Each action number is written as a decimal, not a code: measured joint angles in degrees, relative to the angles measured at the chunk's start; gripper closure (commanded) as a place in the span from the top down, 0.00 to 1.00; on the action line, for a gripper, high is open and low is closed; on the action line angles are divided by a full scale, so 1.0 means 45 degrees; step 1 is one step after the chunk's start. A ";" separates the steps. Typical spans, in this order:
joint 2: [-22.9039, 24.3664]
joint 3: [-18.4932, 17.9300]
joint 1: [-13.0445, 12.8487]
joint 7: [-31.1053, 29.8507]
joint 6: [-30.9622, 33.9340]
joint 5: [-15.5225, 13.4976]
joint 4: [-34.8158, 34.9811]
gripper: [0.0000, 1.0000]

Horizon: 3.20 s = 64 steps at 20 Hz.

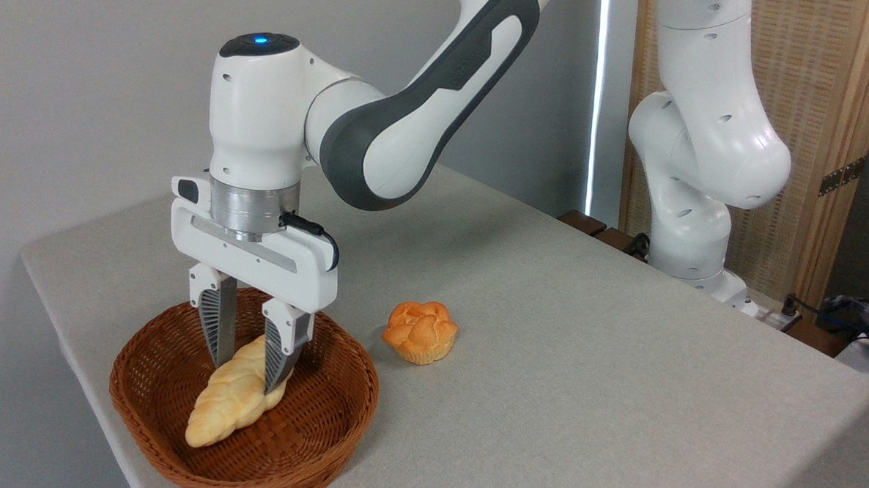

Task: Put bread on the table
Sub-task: 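Close the gripper on the middle of the long bread roll, then lift the bread roll up out of the basket, then carry the roll beside the orange bun and lower it onto the table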

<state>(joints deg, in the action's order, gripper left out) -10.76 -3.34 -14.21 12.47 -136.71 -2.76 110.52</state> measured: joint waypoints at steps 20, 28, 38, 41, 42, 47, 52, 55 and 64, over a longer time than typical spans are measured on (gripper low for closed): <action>0.0819 -0.0318 0.0193 -0.0023 0.0000 -0.0001 -0.0076 0.52; 0.1296 -0.0381 0.0194 -0.0013 0.0914 -0.0001 -0.0075 0.56; 0.2795 -0.0326 0.0107 0.0175 0.3210 -0.0001 -0.0074 0.55; 0.3232 -0.0256 -0.0012 0.0578 0.4366 -0.0002 -0.0072 0.55; 0.3388 -0.0229 -0.0072 0.0862 0.4841 -0.0003 -0.0071 0.55; 0.4018 -0.0098 -0.0484 0.2228 0.7208 -0.0013 -0.0045 0.56; 0.4032 0.0168 -0.0955 0.3114 0.8761 -0.0015 0.0100 0.60; 0.3919 0.0226 -0.1195 0.3209 0.8794 -0.0015 0.0364 0.66; 0.3200 0.0241 -0.1354 0.3222 0.8327 -0.0015 0.0386 1.00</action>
<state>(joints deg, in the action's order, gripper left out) 3.64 -2.26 -20.30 26.97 -99.24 -2.83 112.25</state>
